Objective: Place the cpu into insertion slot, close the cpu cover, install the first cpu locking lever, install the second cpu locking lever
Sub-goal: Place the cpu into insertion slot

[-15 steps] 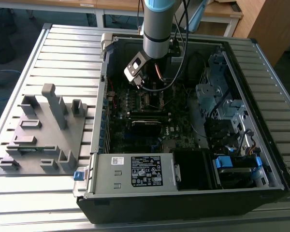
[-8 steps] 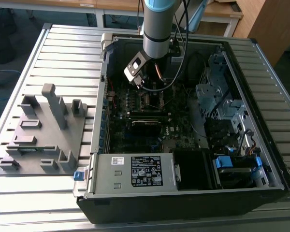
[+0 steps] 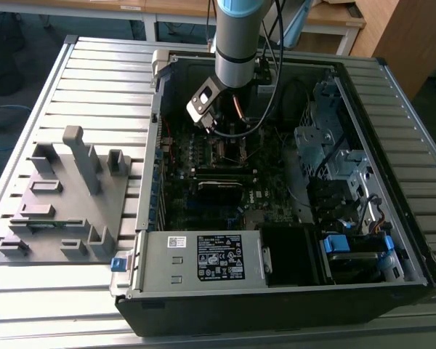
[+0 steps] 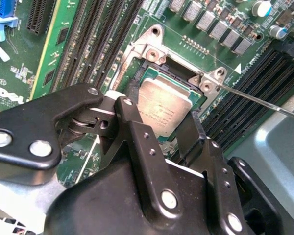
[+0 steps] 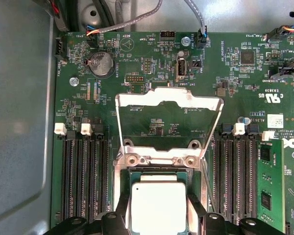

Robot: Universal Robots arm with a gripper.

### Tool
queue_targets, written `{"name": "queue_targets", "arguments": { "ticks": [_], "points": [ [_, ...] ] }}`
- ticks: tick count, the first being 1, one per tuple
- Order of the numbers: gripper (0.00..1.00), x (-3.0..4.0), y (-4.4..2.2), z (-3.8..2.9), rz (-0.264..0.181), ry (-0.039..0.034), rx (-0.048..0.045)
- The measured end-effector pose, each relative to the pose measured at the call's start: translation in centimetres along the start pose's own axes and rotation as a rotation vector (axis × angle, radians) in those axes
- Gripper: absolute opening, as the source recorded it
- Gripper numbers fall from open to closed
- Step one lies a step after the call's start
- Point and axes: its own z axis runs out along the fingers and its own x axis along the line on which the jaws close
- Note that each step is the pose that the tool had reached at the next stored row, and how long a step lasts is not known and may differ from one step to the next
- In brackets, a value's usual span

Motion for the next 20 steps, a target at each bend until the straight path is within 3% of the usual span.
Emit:
{"name": "queue_targets", "arguments": {
  "ticks": [7,20],
  "points": [
    [0.54,-0.06,0.0,0.0,0.0,-0.0072,-0.0002],
    [0.54,-0.07,-0.01,0.15,0.0,-0.0077,-0.0003]
  ]
}}
